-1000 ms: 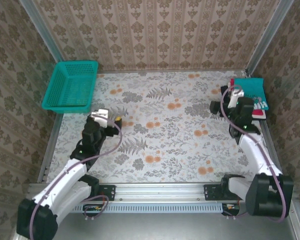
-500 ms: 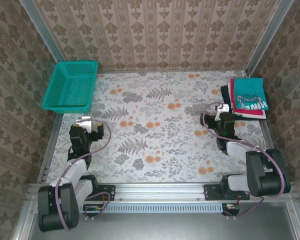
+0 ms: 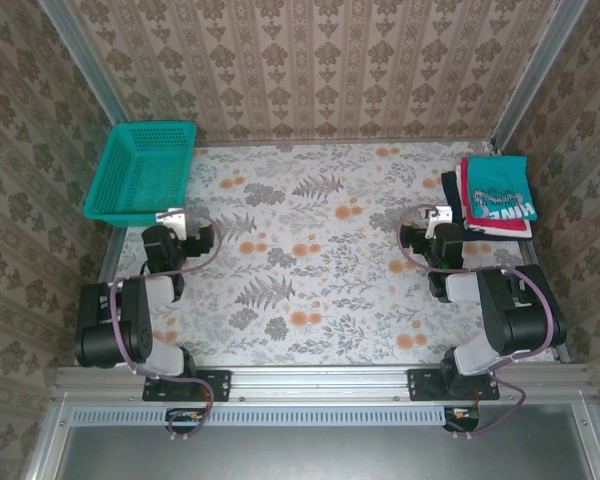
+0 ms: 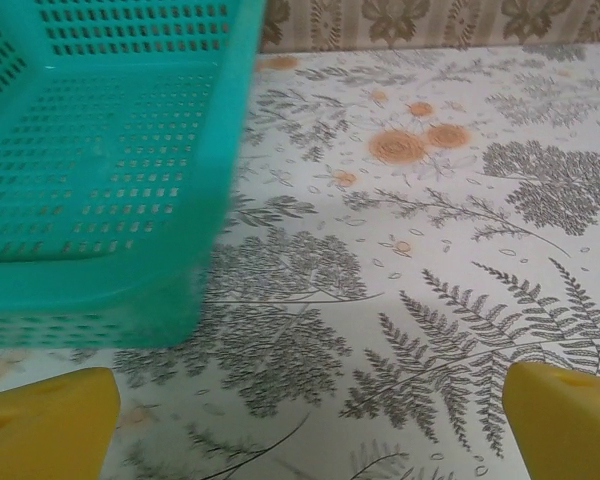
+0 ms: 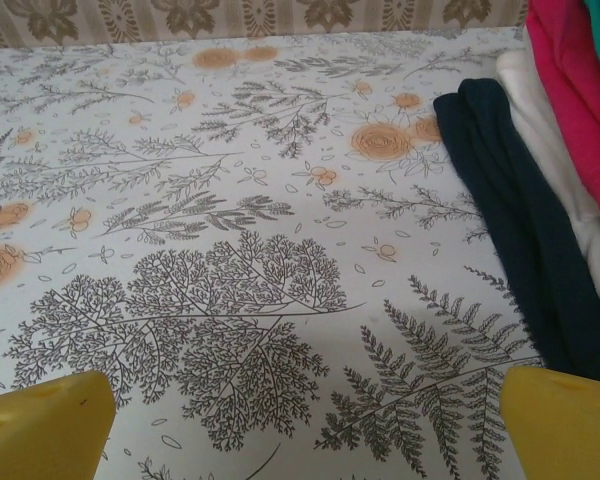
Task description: Fold and stack the t-shirts
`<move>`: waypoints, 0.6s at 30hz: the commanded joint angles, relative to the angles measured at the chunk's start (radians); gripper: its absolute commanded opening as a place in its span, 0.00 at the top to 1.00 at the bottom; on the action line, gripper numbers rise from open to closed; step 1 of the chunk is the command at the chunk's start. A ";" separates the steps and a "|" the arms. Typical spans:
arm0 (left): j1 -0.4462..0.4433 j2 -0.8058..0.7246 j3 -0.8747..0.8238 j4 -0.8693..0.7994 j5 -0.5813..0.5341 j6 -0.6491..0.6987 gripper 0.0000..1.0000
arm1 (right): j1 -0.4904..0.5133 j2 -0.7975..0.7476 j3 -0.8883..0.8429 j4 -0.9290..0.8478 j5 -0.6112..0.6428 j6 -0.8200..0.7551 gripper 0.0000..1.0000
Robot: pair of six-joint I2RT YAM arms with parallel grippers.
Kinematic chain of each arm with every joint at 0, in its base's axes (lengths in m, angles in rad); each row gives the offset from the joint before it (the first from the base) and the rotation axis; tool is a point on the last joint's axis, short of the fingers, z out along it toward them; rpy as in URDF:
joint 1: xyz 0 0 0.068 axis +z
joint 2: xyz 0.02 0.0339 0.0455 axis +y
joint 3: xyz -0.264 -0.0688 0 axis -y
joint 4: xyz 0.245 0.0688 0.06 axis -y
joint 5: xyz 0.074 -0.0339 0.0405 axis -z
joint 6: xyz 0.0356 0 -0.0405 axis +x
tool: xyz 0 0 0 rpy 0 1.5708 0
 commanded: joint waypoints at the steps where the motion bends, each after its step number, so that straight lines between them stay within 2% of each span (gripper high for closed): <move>1: -0.052 0.045 -0.002 0.084 -0.087 0.026 0.00 | 0.001 0.005 0.011 0.044 0.018 -0.010 0.00; 18: -0.056 0.044 0.005 0.067 -0.113 0.022 0.00 | 0.000 0.004 0.012 0.044 0.018 -0.010 0.00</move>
